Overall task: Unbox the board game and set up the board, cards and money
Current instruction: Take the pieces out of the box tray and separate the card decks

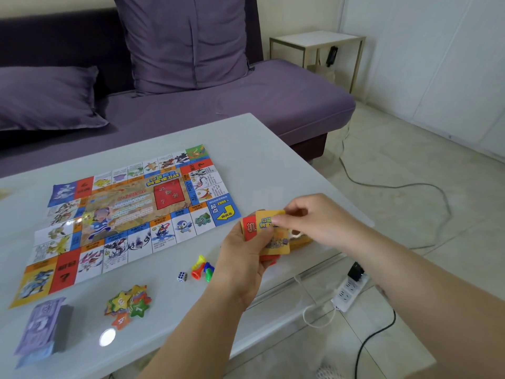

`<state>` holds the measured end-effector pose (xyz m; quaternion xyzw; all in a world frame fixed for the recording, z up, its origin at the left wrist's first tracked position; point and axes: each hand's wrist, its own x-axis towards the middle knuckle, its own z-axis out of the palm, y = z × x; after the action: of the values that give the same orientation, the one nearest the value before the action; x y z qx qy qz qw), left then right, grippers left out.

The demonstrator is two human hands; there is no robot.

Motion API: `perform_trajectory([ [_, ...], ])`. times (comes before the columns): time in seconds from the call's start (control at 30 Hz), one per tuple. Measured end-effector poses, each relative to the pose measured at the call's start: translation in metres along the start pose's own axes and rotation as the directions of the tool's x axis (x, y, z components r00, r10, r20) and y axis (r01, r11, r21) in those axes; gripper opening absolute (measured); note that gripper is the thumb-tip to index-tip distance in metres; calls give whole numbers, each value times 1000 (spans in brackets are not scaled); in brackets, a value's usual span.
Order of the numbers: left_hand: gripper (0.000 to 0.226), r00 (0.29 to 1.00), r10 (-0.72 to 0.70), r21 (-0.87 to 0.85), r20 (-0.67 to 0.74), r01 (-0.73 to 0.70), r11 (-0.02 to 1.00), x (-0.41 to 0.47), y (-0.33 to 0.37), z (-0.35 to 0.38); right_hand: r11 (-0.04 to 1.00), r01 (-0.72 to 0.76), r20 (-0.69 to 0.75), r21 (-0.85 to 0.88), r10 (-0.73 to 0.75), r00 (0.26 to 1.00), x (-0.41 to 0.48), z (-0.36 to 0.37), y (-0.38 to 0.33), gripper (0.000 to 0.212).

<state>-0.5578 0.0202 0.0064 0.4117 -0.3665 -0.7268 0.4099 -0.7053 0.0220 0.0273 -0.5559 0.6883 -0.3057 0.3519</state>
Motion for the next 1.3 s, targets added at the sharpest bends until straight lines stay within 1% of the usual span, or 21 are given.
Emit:
perform_trajectory([
  [0.13,23,1000,-18,-77,5,18,997,0,4,-3,994,-5,-53,109,11,999,8,-1,6,10],
  [0.2,25,1000,-17,-133,-12,15,991,0,9,-7,992,-3,-127,124,18,992,14,-8,11,15],
  [0.3,26,999,4,-150,-40,-10,989,-1,13,-12,999,-1,-167,-32,-4,986,20,-9,21,23],
  [0.37,26,998,9,-142,-62,-17,990,-2,15,-12,985,-37,-210,-166,1,978,23,-3,26,28],
  [0.43,23,998,10,-138,-67,-20,990,-4,16,-11,933,-87,-268,-349,-11,963,22,2,27,33],
  [0.5,20,998,15,-123,-59,-22,992,-5,16,-10,857,-98,-314,-505,-77,946,19,5,21,35],
  [0.53,18,998,17,-107,-56,-23,994,-5,16,-10,860,-71,-329,-506,-116,937,18,6,17,35],
  [0.57,17,998,16,-91,-55,-21,996,-5,16,-10,902,-24,-324,-430,-129,937,16,6,11,33],
  [0.6,16,998,12,-80,-59,-17,997,-6,16,-10,958,26,-291,-286,-113,950,13,7,4,31],
  [0.67,15,998,8,-73,-66,-13,997,-6,17,-8,999,46,-119,12,-44,992,5,12,-10,26],
  [0.7,14,998,10,-70,-61,-14,997,-7,18,-8,998,41,-36,57,-39,999,2,15,-15,24],
  [0.77,12,999,7,-73,-45,-11,997,-9,20,-9,995,57,33,84,-60,998,0,20,-20,21],
  [0.83,12,999,-5,-112,-40,1,994,-11,24,-12,991,56,31,122,-60,998,3,22,-20,16],
  [0.93,20,995,10,-112,-95,-20,993,-13,31,-22,982,37,-11,184,-36,999,8,25,-19,9],
  [1.0,25,989,48,-78,-139,-59,995,-14,35,-32,985,38,-29,168,-33,999,12,27,-17,11],
  [1.03,26,985,66,-54,-161,-76,996,-13,36,-37,992,34,-17,121,-33,999,13,29,-17,13],
  [1.1,25,978,95,-10,-185,-98,995,-13,38,-46,999,26,18,-37,-25,1000,14,38,-14,22],
  [1.13,23,977,100,-2,-188,-102,995,-13,39,-47,990,25,5,-137,-25,1000,15,43,-13,27],
  [1.2,20,977,93,2,-192,-94,996,-14,37,-47,955,58,-89,-290,-87,992,15,52,-14,33],
  [1.23,18,977,84,-4,-195,-86,996,-15,35,-45,953,88,-121,-289,-128,984,14,54,-17,30],
  [1.3,17,978,69,-30,-195,-77,997,-17,32,-42,987,120,-113,-105,-131,985,12,53,-25,19],
])
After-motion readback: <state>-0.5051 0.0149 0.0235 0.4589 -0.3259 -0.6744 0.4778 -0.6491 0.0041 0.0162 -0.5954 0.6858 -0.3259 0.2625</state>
